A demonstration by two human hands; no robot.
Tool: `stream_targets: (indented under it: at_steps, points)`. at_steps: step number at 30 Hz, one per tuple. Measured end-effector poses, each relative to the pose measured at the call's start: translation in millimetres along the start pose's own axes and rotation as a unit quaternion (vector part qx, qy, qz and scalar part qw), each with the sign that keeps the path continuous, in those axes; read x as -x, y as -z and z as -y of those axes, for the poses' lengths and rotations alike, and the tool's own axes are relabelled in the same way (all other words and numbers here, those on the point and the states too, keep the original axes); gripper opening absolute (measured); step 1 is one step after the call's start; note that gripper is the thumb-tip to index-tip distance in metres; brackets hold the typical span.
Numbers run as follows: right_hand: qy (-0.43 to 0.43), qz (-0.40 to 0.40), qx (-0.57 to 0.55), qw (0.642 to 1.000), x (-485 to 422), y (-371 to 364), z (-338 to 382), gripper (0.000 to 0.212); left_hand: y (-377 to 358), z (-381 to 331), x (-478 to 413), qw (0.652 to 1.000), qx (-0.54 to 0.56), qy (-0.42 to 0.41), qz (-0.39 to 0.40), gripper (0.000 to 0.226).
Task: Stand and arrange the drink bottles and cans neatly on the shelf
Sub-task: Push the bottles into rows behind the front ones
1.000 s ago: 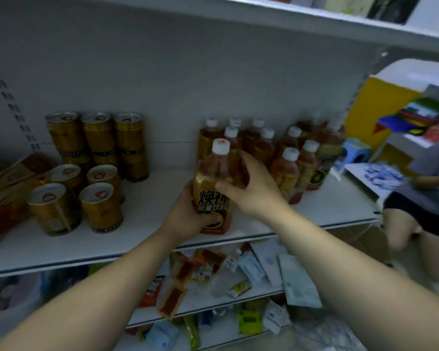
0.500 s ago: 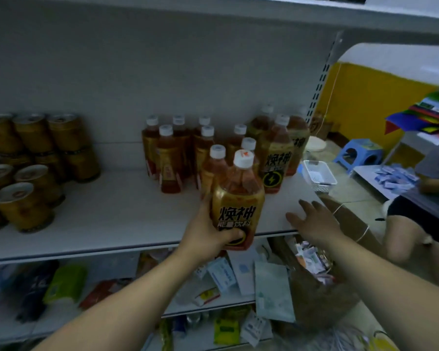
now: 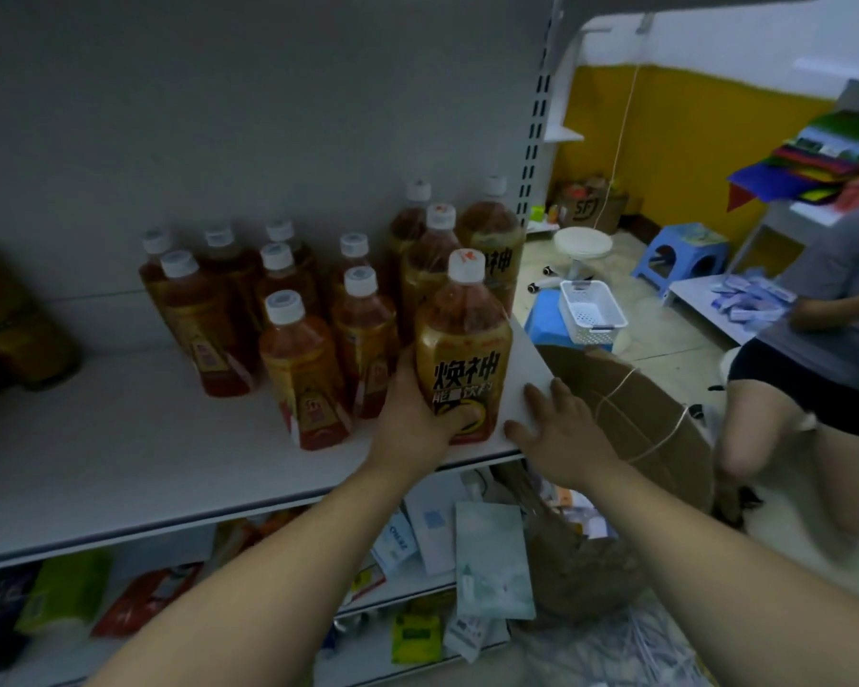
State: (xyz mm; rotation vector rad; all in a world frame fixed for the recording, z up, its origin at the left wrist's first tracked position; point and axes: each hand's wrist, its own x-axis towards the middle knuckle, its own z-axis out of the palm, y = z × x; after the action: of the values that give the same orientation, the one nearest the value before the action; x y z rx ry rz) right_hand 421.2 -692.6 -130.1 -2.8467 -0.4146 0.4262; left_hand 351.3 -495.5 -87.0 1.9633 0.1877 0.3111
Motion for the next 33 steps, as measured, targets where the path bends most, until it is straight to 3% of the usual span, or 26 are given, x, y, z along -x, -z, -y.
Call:
stream_targets:
  at_steps: [3,5,7,9,12,14,17,19,22,24,33]
  points:
    - [-0.031,-0.024,-0.044,0.998,0,11,8,0.073,-6,2,-15,1.0,-0.013,0.017,-0.006,0.096]
    - [-0.016,-0.092,-0.134,0.987,2,31,22,0.076,-5,-1,-16,1.0,-0.026,0.016,0.004,0.099]
    - [0.047,-0.143,-0.346,0.926,8,56,45,0.062,0,1,-8,1.0,-0.007,0.001,0.027,0.097]
    - [0.124,-0.121,-0.468,0.866,15,78,66,0.06,7,11,8,0.998,-0.014,-0.014,0.051,0.088]
    - [0.183,-0.094,-0.427,0.88,15,87,85,0.097,17,33,28,0.964,-0.251,-0.038,0.084,0.081]
    - [0.18,-0.114,-0.391,0.895,13,87,87,0.093,18,41,35,0.914,-0.389,-0.061,0.098,0.086]
    - [0.171,-0.17,-0.376,0.895,9,93,74,0.078,16,40,37,0.868,-0.477,-0.062,0.126,0.097]
    - [0.159,-0.179,-0.371,0.897,4,97,63,0.082,15,39,38,0.841,-0.514,-0.06,0.156,0.107]
    - [0.153,-0.171,-0.353,0.907,-7,106,48,0.087,14,40,38,0.821,-0.543,-0.063,0.166,0.091]
    - [0.162,-0.153,-0.343,0.912,-11,112,41,0.088,14,43,37,0.814,-0.554,-0.071,0.16,0.092]
    - [0.145,-0.2,-0.367,0.897,-22,115,28,0.081,14,45,35,0.832,-0.525,-0.069,0.166,0.1]
